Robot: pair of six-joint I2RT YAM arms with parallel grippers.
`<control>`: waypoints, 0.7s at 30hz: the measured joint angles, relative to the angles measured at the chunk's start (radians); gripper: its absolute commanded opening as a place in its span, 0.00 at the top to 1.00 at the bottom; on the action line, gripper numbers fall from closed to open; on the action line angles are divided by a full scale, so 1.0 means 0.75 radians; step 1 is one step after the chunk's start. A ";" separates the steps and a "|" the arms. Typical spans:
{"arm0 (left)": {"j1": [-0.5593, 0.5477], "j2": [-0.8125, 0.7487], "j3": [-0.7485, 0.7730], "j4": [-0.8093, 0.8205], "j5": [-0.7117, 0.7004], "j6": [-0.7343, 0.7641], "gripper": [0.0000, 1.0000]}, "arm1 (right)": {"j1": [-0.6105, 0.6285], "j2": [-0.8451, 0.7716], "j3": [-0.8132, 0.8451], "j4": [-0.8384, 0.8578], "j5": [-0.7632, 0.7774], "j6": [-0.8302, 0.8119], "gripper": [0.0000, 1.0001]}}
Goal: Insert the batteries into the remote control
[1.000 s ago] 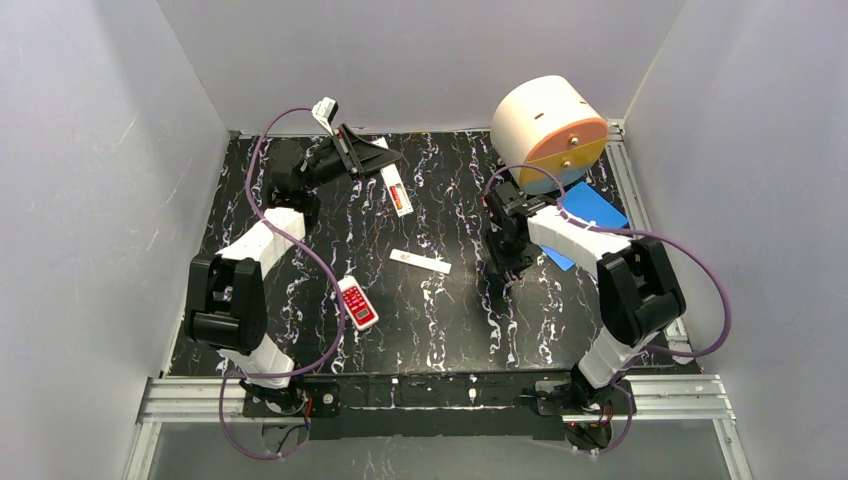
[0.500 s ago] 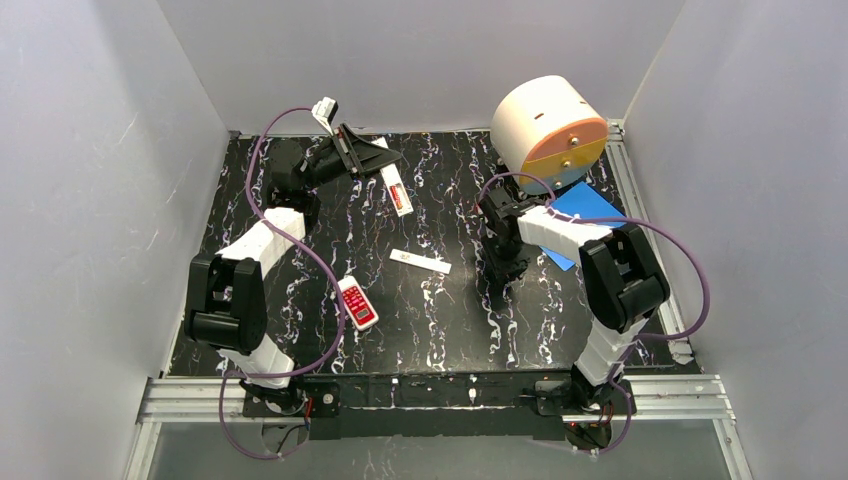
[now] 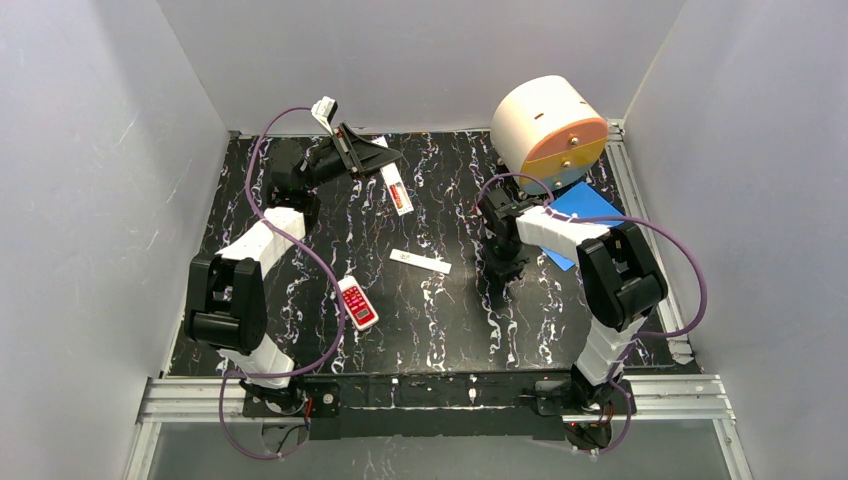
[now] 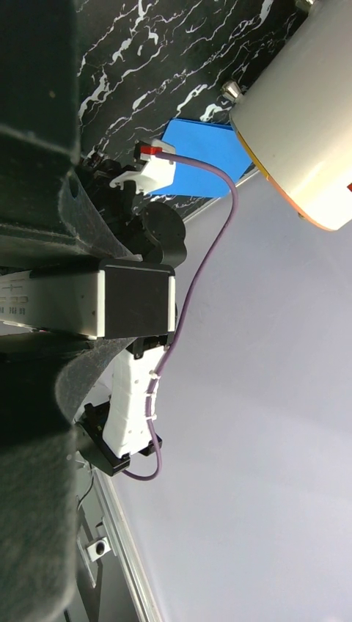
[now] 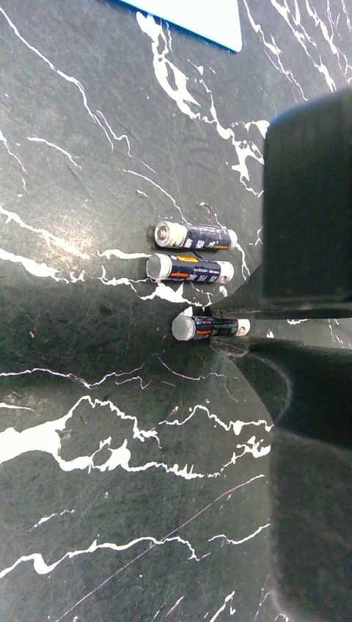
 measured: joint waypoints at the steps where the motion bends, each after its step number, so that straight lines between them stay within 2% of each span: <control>1: 0.000 0.000 0.000 0.000 -0.004 0.001 1.00 | 0.003 -0.001 0.000 0.004 0.005 -0.001 0.89; 7: 0.000 -0.006 -0.019 -0.001 -0.044 0.027 1.00 | 0.016 -0.053 -0.051 0.100 0.012 0.004 0.98; 12: 0.000 -0.048 -0.090 -0.003 -0.071 0.065 1.00 | 0.019 -0.146 -0.079 0.186 -0.022 0.013 0.99; 21: -0.002 -0.107 -0.130 -0.015 -0.075 0.144 1.00 | 0.025 -0.462 -0.095 0.367 -0.181 0.057 0.99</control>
